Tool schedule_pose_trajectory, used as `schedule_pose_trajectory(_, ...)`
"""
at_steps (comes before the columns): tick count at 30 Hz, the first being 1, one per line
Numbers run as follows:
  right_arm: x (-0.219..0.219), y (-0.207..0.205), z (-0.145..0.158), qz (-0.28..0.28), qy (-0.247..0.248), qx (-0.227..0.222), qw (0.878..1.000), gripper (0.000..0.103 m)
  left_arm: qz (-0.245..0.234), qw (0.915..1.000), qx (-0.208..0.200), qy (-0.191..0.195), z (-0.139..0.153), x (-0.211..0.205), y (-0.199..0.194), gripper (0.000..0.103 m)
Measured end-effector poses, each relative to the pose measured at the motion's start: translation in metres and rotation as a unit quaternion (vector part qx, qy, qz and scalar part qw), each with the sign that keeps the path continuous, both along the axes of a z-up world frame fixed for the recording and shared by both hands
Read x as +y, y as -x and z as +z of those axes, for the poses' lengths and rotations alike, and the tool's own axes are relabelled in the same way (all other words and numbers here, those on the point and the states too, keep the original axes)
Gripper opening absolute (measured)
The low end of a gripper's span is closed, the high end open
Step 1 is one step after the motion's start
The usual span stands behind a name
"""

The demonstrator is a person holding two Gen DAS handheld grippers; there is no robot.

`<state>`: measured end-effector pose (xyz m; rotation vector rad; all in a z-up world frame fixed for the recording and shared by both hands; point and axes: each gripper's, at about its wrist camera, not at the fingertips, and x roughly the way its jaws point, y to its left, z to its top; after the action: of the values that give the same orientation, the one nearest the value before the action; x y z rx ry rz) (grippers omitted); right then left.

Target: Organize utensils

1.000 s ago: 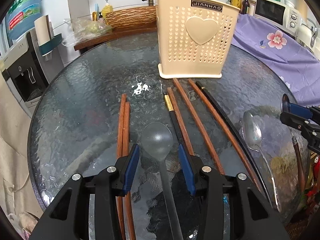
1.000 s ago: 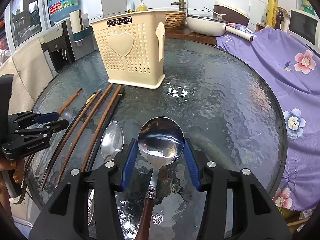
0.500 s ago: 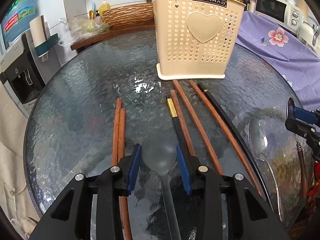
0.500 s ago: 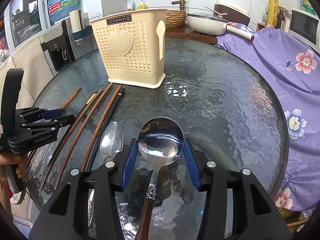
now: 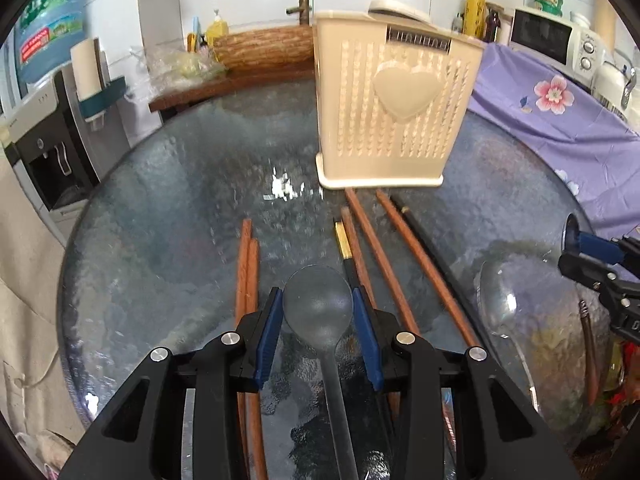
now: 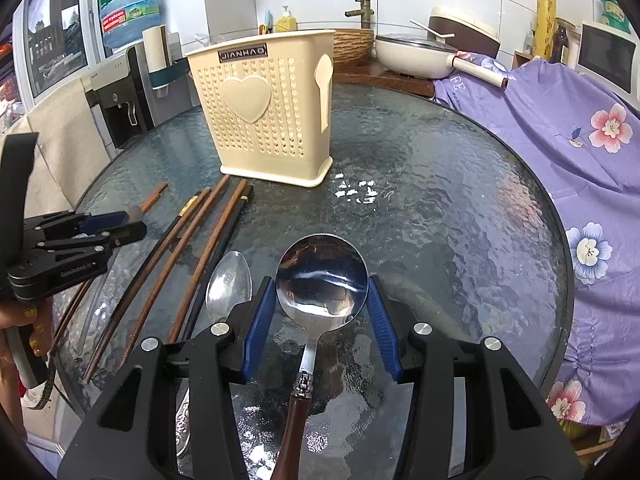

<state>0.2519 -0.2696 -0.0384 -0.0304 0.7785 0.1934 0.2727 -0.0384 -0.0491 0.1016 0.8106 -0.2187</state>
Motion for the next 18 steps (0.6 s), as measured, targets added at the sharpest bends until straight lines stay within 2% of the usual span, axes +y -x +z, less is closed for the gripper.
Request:
schedule_pose_trajectory(8, 0.002, 0.014, 0.023, 0.014, -0.008, -0.025, 1.0, 0.047, -0.006, 0.9985, -0.049, 0.022, 0.043, 0.003, 0.02, 0.035)
schedule_pose_trajectory(18, -0.001, 0.028, 0.046, 0.028, -0.028, -0.04, 0.998, 0.047, -0.02, 0.996, -0.078, 0.038, 0.071, 0.001, 0.033, 0.035)
